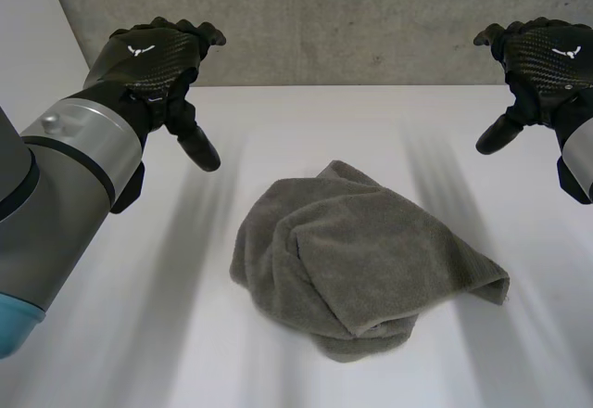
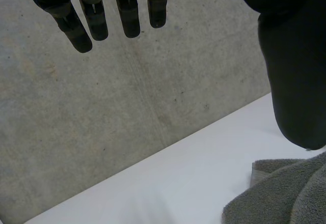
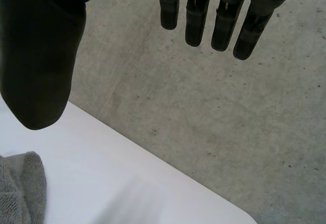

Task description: Fold the towel.

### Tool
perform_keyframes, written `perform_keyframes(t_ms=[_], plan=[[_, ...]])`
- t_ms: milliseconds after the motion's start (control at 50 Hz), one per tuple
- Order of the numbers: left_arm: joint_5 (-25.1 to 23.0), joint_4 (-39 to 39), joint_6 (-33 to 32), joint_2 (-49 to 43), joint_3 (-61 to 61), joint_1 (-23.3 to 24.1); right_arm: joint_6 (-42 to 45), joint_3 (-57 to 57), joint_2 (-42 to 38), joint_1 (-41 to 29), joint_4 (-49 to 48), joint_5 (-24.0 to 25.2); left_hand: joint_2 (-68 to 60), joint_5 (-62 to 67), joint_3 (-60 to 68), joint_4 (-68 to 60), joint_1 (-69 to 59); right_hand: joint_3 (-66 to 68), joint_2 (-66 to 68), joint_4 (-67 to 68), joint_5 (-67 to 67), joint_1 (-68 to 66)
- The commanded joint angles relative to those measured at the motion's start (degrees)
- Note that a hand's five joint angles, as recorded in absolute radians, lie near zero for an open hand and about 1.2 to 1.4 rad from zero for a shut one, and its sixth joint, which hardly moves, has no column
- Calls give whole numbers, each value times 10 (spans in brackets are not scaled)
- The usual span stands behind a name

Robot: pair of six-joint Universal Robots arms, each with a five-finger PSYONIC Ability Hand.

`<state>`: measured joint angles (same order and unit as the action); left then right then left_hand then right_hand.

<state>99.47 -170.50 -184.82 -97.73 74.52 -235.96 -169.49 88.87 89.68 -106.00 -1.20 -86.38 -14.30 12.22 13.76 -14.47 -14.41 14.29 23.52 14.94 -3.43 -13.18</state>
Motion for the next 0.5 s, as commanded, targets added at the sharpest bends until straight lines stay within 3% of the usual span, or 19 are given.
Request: perform_keyframes(t_ms=[20, 60, 160, 200, 260, 380, 500], plan=[[-2, -1, 3, 1, 10, 1, 11, -4, -15, 0, 1, 11, 43, -122, -37, 44, 44, -43, -135, -49, 34, 32], [-2, -1, 5, 1, 17, 4, 22, -8, -21, -1, 8, 17, 43, -122, -37, 44, 44, -43, -135, -49, 34, 32], [-7, -8, 11, 4, 75, 16, 113, -13, -31, 3, 65, 88, 43, -122, -38, 45, 44, -43, -135, -49, 34, 32], [-8, -16, 16, 2, 96, 24, 170, -3, -35, 9, 111, 137, 43, -122, -37, 44, 44, -43, -135, -49, 34, 32], [-8, -40, 18, -13, 141, 38, 209, 27, -41, 9, 137, 166, 41, -120, -35, 43, 42, -43, -135, -49, 34, 32], [-8, -98, 17, -89, 200, 52, 246, 91, -64, 10, 110, 180, 39, -118, -34, 41, 40, -43, -135, -49, 34, 32], [-9, -113, 17, -162, 202, 66, 263, 166, -116, 12, -1, 175, 39, -118, -34, 41, 40, -43, -135, -49, 34, 32]])
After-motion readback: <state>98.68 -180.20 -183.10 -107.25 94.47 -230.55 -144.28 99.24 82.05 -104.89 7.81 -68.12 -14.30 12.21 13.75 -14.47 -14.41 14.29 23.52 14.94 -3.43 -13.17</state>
